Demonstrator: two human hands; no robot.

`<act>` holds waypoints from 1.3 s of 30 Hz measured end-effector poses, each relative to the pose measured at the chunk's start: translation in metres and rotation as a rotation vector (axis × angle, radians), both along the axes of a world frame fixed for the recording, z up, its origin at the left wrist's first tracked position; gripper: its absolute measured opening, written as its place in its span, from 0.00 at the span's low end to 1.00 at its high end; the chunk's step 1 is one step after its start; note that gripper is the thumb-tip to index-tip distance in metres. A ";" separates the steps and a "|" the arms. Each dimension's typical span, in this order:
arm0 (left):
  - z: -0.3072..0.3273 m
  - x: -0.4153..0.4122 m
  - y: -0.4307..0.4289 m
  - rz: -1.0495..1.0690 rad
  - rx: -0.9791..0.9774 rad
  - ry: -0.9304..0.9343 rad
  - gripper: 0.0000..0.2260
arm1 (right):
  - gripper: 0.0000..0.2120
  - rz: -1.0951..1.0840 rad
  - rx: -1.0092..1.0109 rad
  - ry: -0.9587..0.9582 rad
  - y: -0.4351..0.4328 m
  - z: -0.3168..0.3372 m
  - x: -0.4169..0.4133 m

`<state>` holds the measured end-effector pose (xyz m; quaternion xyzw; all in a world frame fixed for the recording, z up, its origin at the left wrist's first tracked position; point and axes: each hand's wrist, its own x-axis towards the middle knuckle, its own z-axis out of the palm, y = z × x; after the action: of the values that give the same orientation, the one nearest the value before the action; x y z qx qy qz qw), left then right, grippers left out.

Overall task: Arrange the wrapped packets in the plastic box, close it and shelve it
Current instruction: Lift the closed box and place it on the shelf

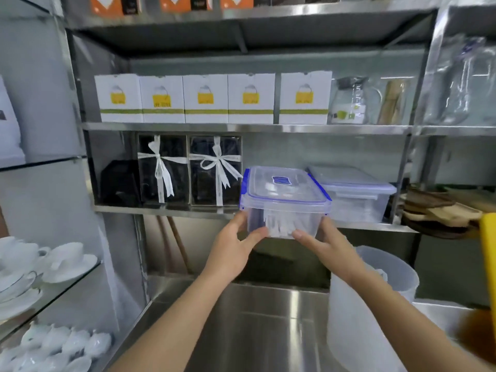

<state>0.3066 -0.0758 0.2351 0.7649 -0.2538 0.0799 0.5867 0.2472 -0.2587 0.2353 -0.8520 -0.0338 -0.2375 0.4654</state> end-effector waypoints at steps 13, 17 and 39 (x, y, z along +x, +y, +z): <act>0.012 0.152 -0.072 0.030 -0.014 0.009 0.30 | 0.37 -0.013 -0.026 0.057 -0.065 0.009 0.158; 0.005 0.180 -0.089 0.045 0.093 0.031 0.28 | 0.30 -0.073 -0.096 0.102 -0.079 -0.001 0.193; -0.021 0.194 -0.105 0.583 0.862 -0.815 0.35 | 0.34 -0.593 -0.978 -0.276 -0.072 -0.017 0.199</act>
<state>0.5004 -0.1804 0.2145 0.8772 -0.2474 0.4097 0.0391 0.4464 -0.3306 0.2184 -0.9019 0.0403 -0.4231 -0.0765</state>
